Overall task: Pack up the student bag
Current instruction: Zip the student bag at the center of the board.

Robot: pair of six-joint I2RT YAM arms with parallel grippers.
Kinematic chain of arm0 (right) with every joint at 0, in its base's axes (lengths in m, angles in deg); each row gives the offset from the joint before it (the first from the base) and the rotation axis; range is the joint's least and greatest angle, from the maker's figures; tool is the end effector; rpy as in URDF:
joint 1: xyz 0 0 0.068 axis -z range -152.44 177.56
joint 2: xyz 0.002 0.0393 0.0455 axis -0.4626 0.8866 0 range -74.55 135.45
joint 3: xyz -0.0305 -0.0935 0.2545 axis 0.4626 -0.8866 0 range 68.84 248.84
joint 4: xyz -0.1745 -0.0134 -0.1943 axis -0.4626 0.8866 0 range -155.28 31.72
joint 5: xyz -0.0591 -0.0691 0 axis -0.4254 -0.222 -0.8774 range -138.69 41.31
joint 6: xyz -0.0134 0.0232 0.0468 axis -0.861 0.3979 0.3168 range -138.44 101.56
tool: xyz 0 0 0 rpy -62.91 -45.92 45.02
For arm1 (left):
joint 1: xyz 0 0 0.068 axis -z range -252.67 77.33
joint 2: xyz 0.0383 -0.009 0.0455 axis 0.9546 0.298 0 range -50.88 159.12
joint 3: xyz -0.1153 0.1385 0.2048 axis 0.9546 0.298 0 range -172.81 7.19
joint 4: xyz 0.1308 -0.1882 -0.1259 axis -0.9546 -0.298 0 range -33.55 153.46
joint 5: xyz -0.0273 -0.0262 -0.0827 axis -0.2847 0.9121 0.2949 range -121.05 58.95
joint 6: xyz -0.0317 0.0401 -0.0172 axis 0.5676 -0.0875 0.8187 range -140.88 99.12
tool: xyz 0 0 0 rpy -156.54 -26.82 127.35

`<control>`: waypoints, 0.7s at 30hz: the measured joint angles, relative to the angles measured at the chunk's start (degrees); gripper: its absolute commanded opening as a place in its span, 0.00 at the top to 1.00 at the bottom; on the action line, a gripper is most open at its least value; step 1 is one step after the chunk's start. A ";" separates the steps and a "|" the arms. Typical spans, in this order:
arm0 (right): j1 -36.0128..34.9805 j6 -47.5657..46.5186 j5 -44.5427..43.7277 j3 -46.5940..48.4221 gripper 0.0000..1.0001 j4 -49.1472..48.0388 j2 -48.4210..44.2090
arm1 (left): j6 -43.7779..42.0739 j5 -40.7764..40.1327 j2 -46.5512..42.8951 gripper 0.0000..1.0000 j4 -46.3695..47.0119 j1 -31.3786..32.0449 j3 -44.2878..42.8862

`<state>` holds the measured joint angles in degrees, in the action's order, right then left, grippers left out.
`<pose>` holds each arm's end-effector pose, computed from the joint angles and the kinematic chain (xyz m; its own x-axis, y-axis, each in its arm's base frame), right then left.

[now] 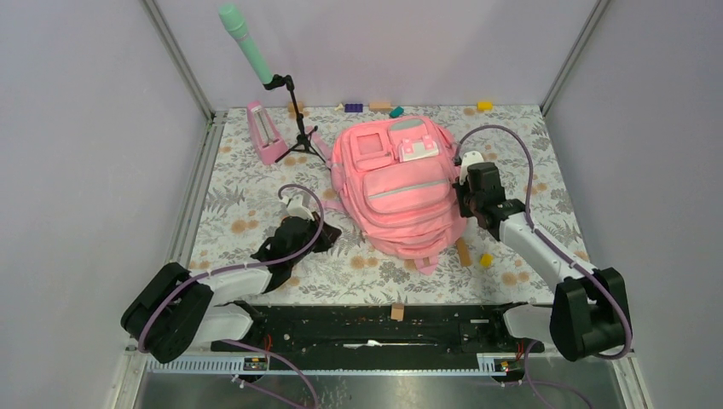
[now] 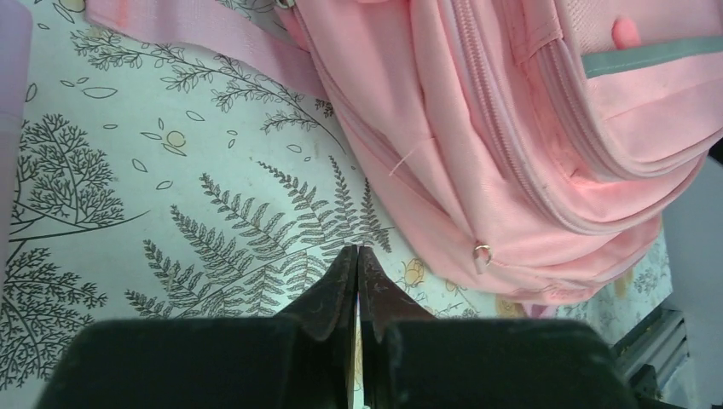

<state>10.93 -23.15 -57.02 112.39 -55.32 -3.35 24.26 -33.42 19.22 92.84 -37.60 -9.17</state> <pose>0.2566 0.0713 0.2362 -0.5687 -0.2546 -0.7822 -0.2205 0.9633 -0.1533 0.1836 -0.1270 0.1544 -0.6231 -0.4280 -0.6547 0.1437 0.7601 -0.6337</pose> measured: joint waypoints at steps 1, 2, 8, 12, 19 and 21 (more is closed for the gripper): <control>0.35 -1.27 -0.11 0.70 1.00 -0.26 0.72 | -0.35 0.02 0.00 1.00 -0.31 -0.17 0.00; 0.59 -2.45 -0.35 1.44 1.00 -0.44 1.46 | -0.79 0.07 0.00 1.00 -0.57 -0.17 0.00; 1.05 -9.16 -1.44 6.36 1.00 -0.02 7.08 | -2.78 1.49 -2.19 0.43 -3.50 -0.15 -0.92; 1.53 -10.12 1.20 7.10 1.00 0.09 7.19 | -2.71 4.59 -2.34 0.18 -2.60 -0.13 -4.24; 2.01 -9.84 4.66 4.72 1.00 -1.84 5.16 | -3.96 10.21 7.78 0.14 0.00 0.44 -18.71; 2.01 -9.84 4.90 4.35 1.00 -2.19 4.72 | -3.43 11.23 11.37 0.17 0.59 0.52 -22.25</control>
<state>12.94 -32.99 -52.13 116.74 -57.51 1.37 20.83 -22.18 30.59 93.43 -37.07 -31.42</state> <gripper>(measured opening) 0.066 0.863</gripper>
